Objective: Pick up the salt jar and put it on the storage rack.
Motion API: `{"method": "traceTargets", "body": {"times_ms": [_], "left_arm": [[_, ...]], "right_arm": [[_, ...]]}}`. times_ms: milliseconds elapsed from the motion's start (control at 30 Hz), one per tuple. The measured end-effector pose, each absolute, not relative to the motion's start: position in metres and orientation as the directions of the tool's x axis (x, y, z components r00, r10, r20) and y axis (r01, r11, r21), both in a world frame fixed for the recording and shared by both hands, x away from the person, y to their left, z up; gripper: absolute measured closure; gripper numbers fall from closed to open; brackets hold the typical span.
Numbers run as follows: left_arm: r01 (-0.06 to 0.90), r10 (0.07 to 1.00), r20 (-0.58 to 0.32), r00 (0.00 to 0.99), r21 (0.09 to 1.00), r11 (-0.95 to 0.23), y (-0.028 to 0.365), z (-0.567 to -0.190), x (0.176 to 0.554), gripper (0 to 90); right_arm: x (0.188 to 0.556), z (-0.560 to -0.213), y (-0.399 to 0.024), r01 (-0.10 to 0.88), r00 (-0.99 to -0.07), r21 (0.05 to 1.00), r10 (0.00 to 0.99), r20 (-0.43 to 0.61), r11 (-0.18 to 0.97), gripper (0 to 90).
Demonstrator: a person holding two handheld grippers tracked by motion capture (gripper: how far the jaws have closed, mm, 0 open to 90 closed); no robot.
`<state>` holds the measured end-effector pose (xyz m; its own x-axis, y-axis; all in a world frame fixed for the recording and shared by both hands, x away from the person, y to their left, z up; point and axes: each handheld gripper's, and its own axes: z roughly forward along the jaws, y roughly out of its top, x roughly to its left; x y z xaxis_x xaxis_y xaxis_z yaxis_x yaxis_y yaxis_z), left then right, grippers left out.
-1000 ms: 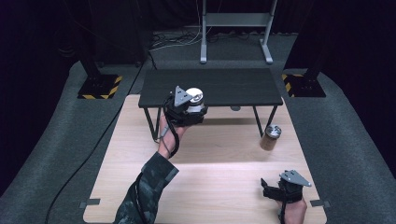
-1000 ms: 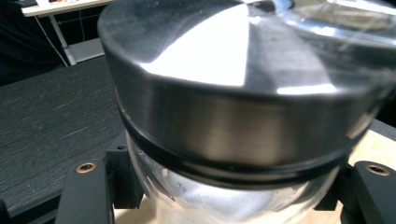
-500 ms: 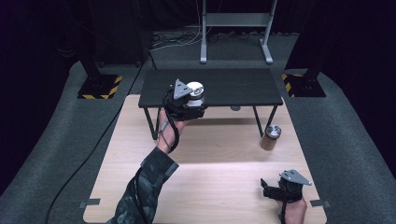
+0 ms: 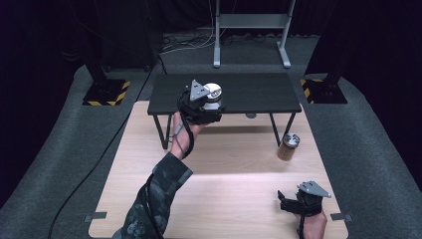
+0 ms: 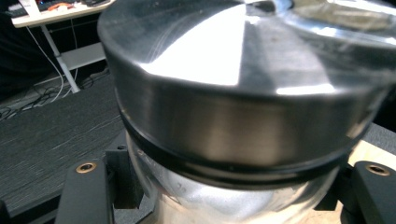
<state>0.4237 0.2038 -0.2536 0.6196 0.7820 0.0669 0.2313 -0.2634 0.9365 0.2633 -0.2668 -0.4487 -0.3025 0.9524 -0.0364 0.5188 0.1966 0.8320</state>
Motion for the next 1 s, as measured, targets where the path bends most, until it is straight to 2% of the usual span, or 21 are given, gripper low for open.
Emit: {"method": "traceTargets", "body": {"times_ms": [1000], "left_arm": [[0.325,0.824,0.007,0.567,0.917,-0.231,0.204,-0.254,0.477,31.0]], "right_arm": [[0.262,-0.449,-0.268,0.514,-0.302,0.836,0.953,-0.035,0.193,0.0]]}}
